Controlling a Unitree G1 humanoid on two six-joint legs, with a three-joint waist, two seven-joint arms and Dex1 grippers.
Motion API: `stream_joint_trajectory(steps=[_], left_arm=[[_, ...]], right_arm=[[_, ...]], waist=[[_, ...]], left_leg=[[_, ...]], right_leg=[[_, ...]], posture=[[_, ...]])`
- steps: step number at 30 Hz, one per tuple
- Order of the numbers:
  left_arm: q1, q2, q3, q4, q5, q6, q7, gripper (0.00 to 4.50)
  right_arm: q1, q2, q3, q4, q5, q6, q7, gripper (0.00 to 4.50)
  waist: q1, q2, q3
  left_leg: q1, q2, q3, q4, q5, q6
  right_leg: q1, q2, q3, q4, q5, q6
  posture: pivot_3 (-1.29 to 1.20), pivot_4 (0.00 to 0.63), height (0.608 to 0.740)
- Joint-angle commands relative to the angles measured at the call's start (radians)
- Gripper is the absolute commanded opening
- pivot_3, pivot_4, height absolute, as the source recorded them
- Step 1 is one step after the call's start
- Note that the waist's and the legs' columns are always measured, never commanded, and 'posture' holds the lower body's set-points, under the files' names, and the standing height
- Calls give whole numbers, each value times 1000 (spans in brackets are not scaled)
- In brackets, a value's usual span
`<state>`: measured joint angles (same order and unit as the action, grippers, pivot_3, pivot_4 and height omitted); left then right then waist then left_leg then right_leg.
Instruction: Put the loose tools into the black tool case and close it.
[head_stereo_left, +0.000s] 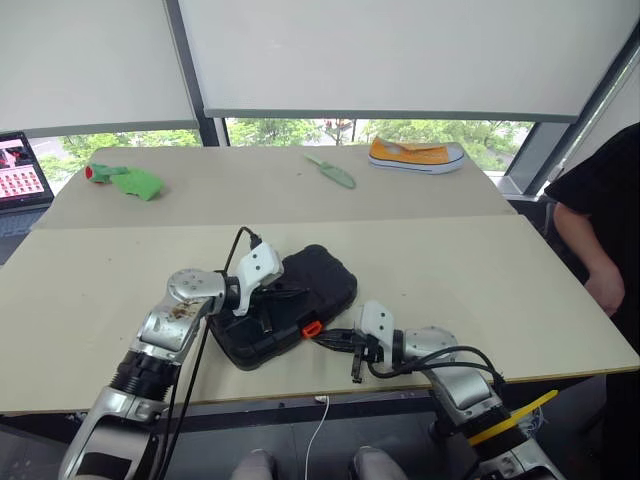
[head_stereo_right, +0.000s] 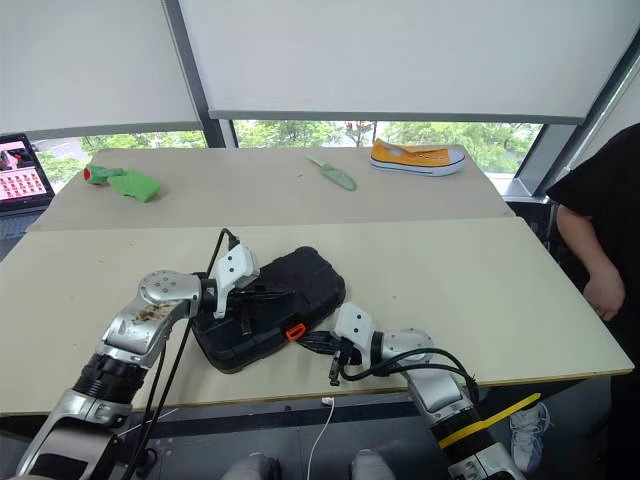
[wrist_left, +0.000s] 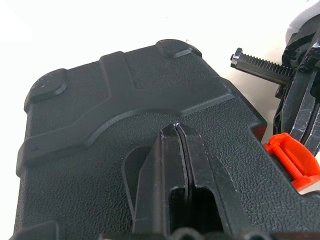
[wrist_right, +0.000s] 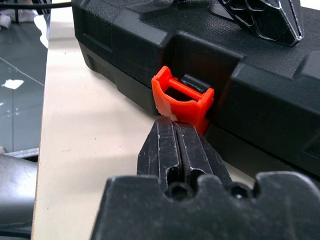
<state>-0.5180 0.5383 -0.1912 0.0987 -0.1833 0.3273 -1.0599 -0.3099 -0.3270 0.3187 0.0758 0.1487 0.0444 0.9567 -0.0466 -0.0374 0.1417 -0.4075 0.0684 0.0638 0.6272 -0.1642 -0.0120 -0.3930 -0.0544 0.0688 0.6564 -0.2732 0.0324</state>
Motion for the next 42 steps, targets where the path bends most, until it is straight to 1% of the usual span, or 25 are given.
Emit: stream_joint_trajectory(steps=[1,3,7,10,13,15,17,18,19,20,21,22,24,26,27,28,29,31,32,36,38,42], left_arm=[[93,-1,-74,80,37,48,-11,40],[96,-1,-73,84,39,45,-15,40],[101,-7,-66,86,37,45,-9,40],[105,-9,-58,88,38,40,1,40],[117,-19,-29,78,17,17,8,40],[129,-29,24,55,-31,-4,8,40],[150,-21,89,25,-77,-67,-8,571],[176,-4,148,-6,-126,-94,-34,817],[195,9,187,-26,-160,-113,-52,1161],[223,33,240,-50,-186,-151,-67,1666],[243,48,274,-64,-200,-179,-74,1886],[270,72,311,-83,-214,-189,-73,2292],[343,138,404,-97,-228,-195,-64,3063],[408,193,468,-86,-218,-213,-57,3890],[447,217,501,-77,-207,-231,-54,4191],[491,238,542,-61,-199,-251,-48,4500],[540,253,585,-42,-185,-270,-29,4500],[603,267,631,-12,-142,-314,23,4500],[646,271,655,0,-129,-337,33,4500],[769,258,726,10,-119,-368,78,4500],[806,249,738,-6,-124,-369,94,4500],[850,219,737,-55,-135,-365,118,4500]], right_arm=[[-50,46,-75,-110,110,35,-25,0],[-55,49,-80,-117,127,57,-25,0],[-43,48,-84,-127,142,83,-20,0],[-32,48,-95,-136,163,113,-17,0],[-15,22,-111,-167,190,127,7,0],[13,-26,-128,-205,200,127,34,0],[52,-83,-173,-246,220,125,46,0],[83,-133,-211,-264,226,98,70,289],[103,-167,-236,-274,231,80,87,584],[128,-208,-271,-271,228,43,109,910],[144,-235,-292,-267,226,18,121,1110],[157,-254,-321,-246,218,-31,126,1452],[170,-291,-381,-181,191,-131,121,2208],[173,-314,-417,-122,180,-197,126,2933],[171,-320,-433,-88,185,-234,139,3207],[169,-331,-447,-55,196,-260,161,3605],[166,-346,-459,-20,195,-296,178,3904],[163,-370,-469,19,199,-314,202,4467],[161,-381,-479,29,209,-310,208,4467],[153,-411,-500,62,214,-325,227,4467],[149,-423,-504,89,204,-349,238,4467],[137,-422,-500,140,182,-387,225,4467]], waist=[[-1,0,0],[-3,0,0],[-4,1,-1],[-3,4,-4],[2,6,-7],[3,8,-8],[1,9,-8],[0,8,-8],[-2,9,-8],[-4,9,-8],[-5,8,-7],[-4,7,-6],[-5,5,-5],[-2,4,-1],[2,2,0],[4,0,1],[5,0,2],[5,1,3],[6,1,5],[11,-8,10],[17,-9,10],[25,-8,10]], left_leg=[[1,0,0,0,0,0],[1,0,0,-1,-1,-1],[3,0,0,-1,-2,-3],[4,0,0,-2,-4,-6],[4,-1,0,-3,-4,-7],[3,-2,0,-3,-4,-7],[2,-1,0,-4,-5,-4],[1,-1,0,-5,-5,-3],[1,-1,0,-5,-6,-2],[0,-1,1,-5,-8,-2],[0,-1,1,-5,-9,-2],[0,0,1,-5,-11,-1],[0,0,0,-7,-12,0],[1,0,1,-11,-12,0],[0,-1,1,-11,-12,0],[0,-1,1,-12,-11,0],[0,-1,1,-12,-12,0],[1,-2,2,-14,-12,0],[1,-2,3,-14,-12,0],[-4,-1,3,-15,-12,0],[-7,0,3,-15,-12,0],[-8,0,5,-15,-12,0]], right_leg=[[0,0,0,0,-1,-1],[0,0,0,0,-3,-5],[1,0,0,0,-3,-5],[3,0,0,-1,-4,-6],[4,0,0,-2,-6,-4],[4,-1,0,-3,-7,-2],[4,-1,0,-7,-7,-1],[4,-1,0,-8,-6,0],[3,-1,0,-9,-5,1],[2,-1,1,-9,-5,0],[2,-1,1,-9,-5,-2],[2,-1,1,-9,-6,-5],[1,0,1,-9,-8,-7],[0,0,1,-10,-10,-5],[0,0,1,-10,-11,-3],[0,-1,1,-10,-11,-4],[0,-1,0,-10,-11,-4],[0,-5,1,-12,-10,-7],[0,-6,1,-12,-10,-6],[-4,-7,0,-14,-10,-7],[-7,-8,0,-14,-9,-7],[-9,-8,0,-13,-9,-8]], posture=[[0,150,740],[0,150,740],[0,150,740],[0,150,740],[0,150,740],[0,150,740],[0,150,740],[0,150,740],[0,150,740],[0,150,740],[0,150,740],[0,150,740],[0,150,740],[0,150,740],[0,150,740],[0,150,740],[0,150,740],[0,150,740],[0,150,740],[0,150,740],[0,150,740],[0,150,740]])
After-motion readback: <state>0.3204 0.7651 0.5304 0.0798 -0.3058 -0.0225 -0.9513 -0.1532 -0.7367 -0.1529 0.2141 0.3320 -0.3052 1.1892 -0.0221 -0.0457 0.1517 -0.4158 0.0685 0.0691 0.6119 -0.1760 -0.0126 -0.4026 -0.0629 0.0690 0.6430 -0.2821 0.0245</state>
